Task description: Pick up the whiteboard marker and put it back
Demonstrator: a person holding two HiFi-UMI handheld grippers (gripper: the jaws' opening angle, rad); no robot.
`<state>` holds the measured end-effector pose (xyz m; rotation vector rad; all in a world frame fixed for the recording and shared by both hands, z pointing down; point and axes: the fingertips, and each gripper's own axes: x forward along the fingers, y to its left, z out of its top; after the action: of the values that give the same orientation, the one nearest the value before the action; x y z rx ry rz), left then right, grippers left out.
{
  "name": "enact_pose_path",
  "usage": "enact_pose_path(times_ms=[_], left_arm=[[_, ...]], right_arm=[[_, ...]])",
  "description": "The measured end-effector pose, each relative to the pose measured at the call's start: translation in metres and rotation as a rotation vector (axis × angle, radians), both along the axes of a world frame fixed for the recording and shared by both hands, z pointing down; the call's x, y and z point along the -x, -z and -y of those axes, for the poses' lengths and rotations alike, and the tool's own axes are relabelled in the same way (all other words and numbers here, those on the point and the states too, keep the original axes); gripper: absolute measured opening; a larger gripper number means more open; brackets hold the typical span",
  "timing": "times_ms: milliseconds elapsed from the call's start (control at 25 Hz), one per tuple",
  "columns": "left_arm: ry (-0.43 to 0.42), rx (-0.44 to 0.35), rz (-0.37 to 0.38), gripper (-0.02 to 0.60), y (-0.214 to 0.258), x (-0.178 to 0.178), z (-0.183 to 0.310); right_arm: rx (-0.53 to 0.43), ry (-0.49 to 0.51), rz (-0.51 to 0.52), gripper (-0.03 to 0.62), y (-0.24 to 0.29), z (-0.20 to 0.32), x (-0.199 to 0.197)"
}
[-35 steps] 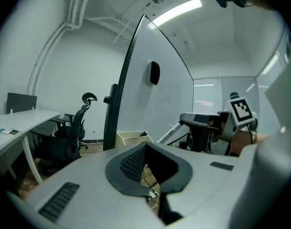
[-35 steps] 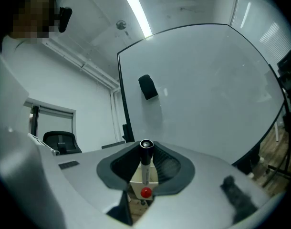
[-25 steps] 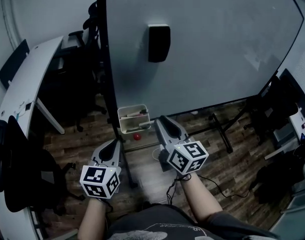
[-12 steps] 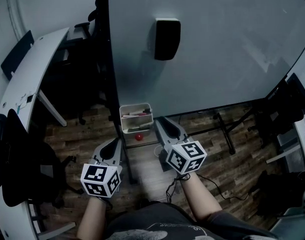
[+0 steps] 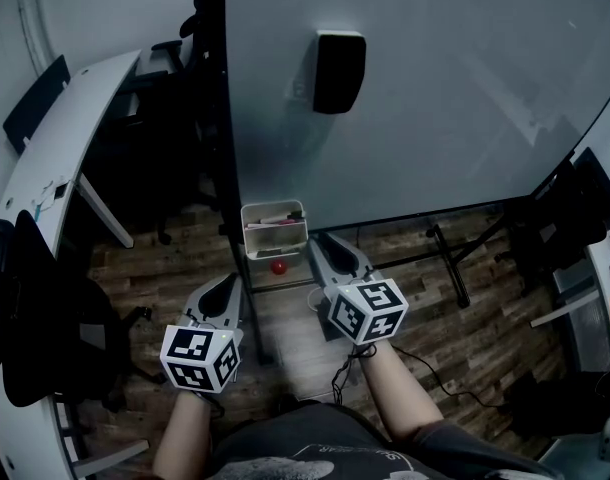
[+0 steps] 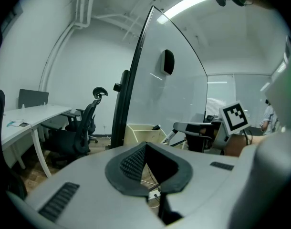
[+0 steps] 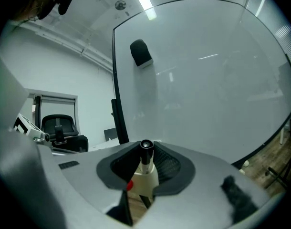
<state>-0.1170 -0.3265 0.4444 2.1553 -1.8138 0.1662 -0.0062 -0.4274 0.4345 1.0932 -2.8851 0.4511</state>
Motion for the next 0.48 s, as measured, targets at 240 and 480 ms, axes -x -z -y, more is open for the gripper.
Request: enact_pose_path(times_ms=[240,480], left_arm=[[-0.006,-0.009,0.003,0.012,0.004,-0.003,-0.009],[-0.008,-0.021,0.007,0.012,0.006,-0.005,-0.019]], right_arm=[[-0.005,-0.009,-0.03,0.089,-0.003,-0.006,-0.001],[-0.013,-0.027,-0.017,0.105,-0.001,-0.014,-0.007]])
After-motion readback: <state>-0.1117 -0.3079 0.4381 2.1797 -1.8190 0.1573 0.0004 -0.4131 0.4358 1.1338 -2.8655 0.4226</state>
